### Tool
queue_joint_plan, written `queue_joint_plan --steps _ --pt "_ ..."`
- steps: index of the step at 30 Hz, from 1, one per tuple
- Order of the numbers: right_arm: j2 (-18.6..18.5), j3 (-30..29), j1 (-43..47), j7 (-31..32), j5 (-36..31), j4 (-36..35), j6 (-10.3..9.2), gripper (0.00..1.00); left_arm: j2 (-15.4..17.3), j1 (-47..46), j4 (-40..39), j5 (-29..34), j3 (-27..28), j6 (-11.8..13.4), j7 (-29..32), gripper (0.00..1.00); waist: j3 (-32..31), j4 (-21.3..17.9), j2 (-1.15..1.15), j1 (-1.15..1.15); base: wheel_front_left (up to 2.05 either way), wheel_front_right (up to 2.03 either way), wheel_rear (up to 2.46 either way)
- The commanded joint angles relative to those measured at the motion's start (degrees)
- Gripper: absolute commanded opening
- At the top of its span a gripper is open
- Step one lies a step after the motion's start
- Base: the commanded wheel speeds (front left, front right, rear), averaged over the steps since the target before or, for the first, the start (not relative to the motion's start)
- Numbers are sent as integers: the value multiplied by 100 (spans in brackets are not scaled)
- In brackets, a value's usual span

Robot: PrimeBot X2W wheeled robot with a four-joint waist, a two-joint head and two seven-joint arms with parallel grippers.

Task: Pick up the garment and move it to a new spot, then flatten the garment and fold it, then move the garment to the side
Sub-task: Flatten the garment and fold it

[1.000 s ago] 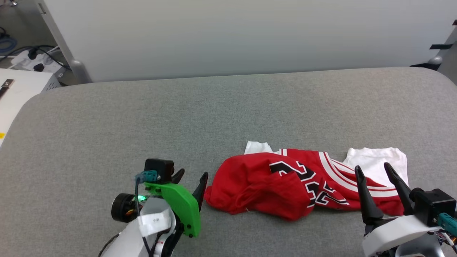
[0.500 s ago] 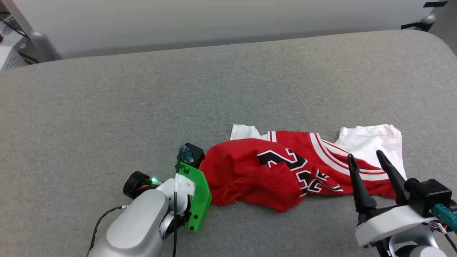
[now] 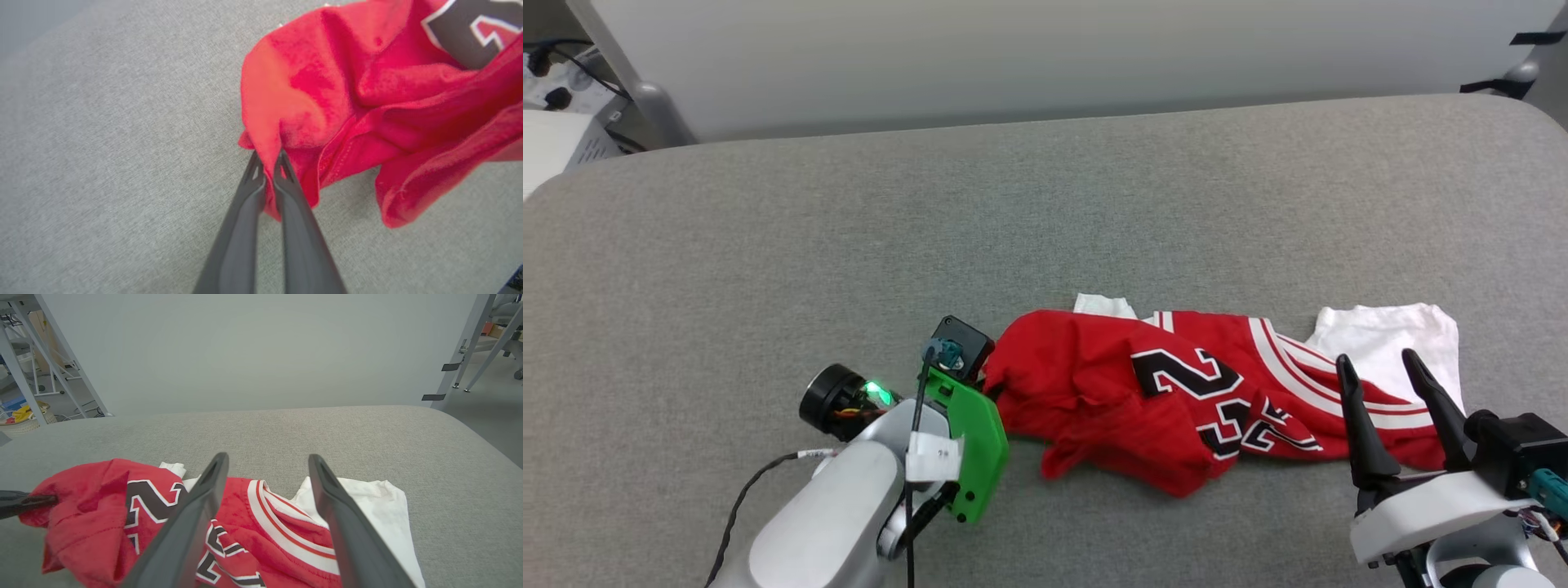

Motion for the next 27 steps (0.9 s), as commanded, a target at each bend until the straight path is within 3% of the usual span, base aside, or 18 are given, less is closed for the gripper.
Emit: queue_joint_plan --steps 1,8,12,16,23,24,25,26,27 --pt "12 -25 102 15 18 4 -5 100 141 244 -297 60 59 140 -33 0 -181 207 0 0 0 0 0" --pt "38 -124 264 49 -77 -76 -5 100 653 1485 -1716 -161 272 812 208 0 -423 505 0 0 0 0 0" --pt "46 -178 279 63 -99 -111 -5 100 800 2364 -2110 -471 357 1192 391 0 -519 596 0 0 0 0 0" --pt "58 -161 332 79 -156 -172 -5 100 701 3157 -2037 -873 520 1538 290 0 -574 626 0 0 0 0 0" --pt "75 -134 409 144 -210 -298 -5 100 302 3610 -1503 -1226 535 1616 9 0 -597 644 0 0 0 0 0" --pt "77 -129 417 161 -216 -320 -5 100 254 3591 -1428 -1218 515 1605 -35 15 -595 642 0 0 0 0 0" --pt "78 -130 421 174 -219 -336 -5 100 222 3555 -1386 -1193 510 1598 -95 93 -596 641 0 0 0 0 0" --pt "79 -134 427 191 -222 -355 -5 100 186 3494 -1355 -1141 529 1611 -215 100 -602 642 0 0 0 0 0" --pt "81 -139 433 208 -224 -374 -5 100 171 3424 -1336 -1066 548 1635 -335 100 -612 642 0 0 0 0 0"
